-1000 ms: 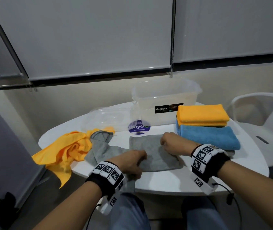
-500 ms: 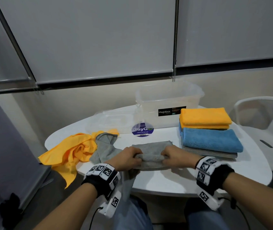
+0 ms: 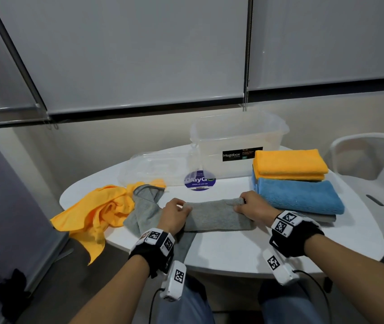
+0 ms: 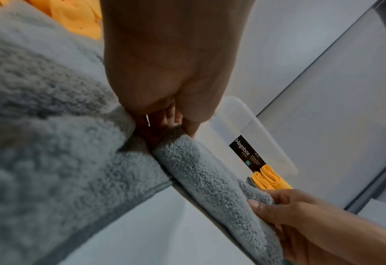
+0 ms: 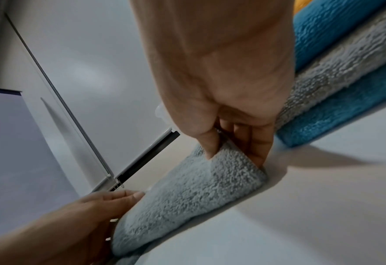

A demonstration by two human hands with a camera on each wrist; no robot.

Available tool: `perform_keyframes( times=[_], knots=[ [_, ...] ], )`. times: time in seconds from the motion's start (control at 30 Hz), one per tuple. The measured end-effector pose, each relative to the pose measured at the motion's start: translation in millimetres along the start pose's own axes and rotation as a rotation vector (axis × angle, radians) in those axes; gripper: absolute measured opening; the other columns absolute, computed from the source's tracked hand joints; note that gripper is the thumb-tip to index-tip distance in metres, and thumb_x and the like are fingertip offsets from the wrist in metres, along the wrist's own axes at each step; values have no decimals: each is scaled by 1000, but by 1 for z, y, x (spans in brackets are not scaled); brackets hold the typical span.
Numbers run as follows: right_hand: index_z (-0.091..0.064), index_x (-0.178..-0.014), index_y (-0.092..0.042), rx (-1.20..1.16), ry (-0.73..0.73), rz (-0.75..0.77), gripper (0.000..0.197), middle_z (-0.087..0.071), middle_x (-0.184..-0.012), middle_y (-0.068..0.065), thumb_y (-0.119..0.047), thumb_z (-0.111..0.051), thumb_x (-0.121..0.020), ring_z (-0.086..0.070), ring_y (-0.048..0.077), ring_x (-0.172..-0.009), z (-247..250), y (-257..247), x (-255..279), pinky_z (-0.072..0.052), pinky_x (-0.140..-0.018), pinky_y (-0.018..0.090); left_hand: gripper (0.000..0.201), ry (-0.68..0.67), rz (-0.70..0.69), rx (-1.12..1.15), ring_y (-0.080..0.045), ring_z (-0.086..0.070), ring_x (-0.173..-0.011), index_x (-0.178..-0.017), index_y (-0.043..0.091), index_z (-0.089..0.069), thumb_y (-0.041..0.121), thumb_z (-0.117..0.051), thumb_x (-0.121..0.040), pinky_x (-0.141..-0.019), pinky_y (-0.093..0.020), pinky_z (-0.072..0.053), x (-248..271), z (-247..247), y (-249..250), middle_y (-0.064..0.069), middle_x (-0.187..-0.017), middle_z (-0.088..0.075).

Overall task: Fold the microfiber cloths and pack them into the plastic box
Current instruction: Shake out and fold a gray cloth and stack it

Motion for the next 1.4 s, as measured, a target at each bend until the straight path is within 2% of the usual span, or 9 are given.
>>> perform_keyframes(
  times=[0.07,0.2,0.3,0.37,0.53,0.73,0.9,1.07,1.4],
  knots=[
    [-58,-97,-8,20,25,-36,18,-63,-101,11,-23,-66,-93,-62,25,-94,-1,7,-6,-48,-69,32,29,-26,27,54,-20,-70,-90,-101,13,-65,35,-76,-85,-76,-30,-55,2,-5,0,-6,-95,-73],
    [-51,-94,-6,67,43,-56,18,-58,-99,14,-22,-59,-96,-59,31,-96,-4,8,-9,-44,-74,35,49,-59,62,139,-22,-74,-89,-99,7,-73,44,-83,-69,-87,-44,-59,-5,-12,-15,-7,-92,-77],
    [-45,-91,-7,131,65,-39,18,-49,-83,6,-20,-53,-100,-53,28,-88,-8,5,-7,-38,-71,32,28,-25,15,-14,-26,-70,-87,-96,12,-63,34,-76,-85,-79,-37,-54,-9,-10,-10,-11,-91,-73],
    [-43,-91,-7,165,87,-44,19,-44,-79,3,-21,-49,-102,-50,26,-85,-8,4,-4,-37,-68,31,19,15,-47,-76,-30,-66,-87,-95,13,-57,28,-69,-91,-76,-39,-51,-7,-9,2,-13,-90,-70],
    [-42,-95,-5,219,93,-48,17,-50,-96,13,-19,-45,-103,-50,28,-90,-11,1,-4,-38,-72,33,19,46,-51,-178,-34,-60,-89,-97,14,-51,31,-59,-97,-71,-37,-42,-7,-12,8,-15,-93,-66],
    [-46,-102,-3,233,75,-83,15,-55,-118,23,-18,-46,-102,-55,39,-109,-17,7,-11,-39,-76,33,25,61,-23,-297,-34,-59,-92,-99,7,-52,32,-51,-100,-74,-37,-44,-9,-15,6,-15,-100,-64],
    [-50,-113,2,257,75,-115,20,-56,-123,24,-12,-46,-101,-56,40,-111,-20,9,-16,-41,-77,35,22,69,-26,-457,-39,-59,-92,-99,8,-44,29,-44,-101,-80,-45,-49,-11,-22,9,-19,-100,-61],
    [-42,-127,8,226,101,-177,35,-55,-127,25,-10,-51,-98,-56,40,-116,-15,11,-16,-45,-83,37,20,71,-42,-498,-43,-59,-94,-104,7,-45,26,-42,-101,-78,-46,-47,-14,-24,10,-22,-103,-62],
    [-46,-121,3,204,92,-177,26,-56,-122,22,-11,-49,-98,-58,37,-108,-17,12,-14,-42,-75,34,19,53,-104,-603,-42,-57,-96,-111,7,-43,23,-38,-103,-71,-41,-38,-15,-29,16,-22,-107,-61]
  ],
)
Point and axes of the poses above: each hand's wrist, its own x-axis away from the middle knuckle, its own z-axis out of the back of the hand, y = z × x, the point moved 10 cm from there along -x, towards the middle knuckle
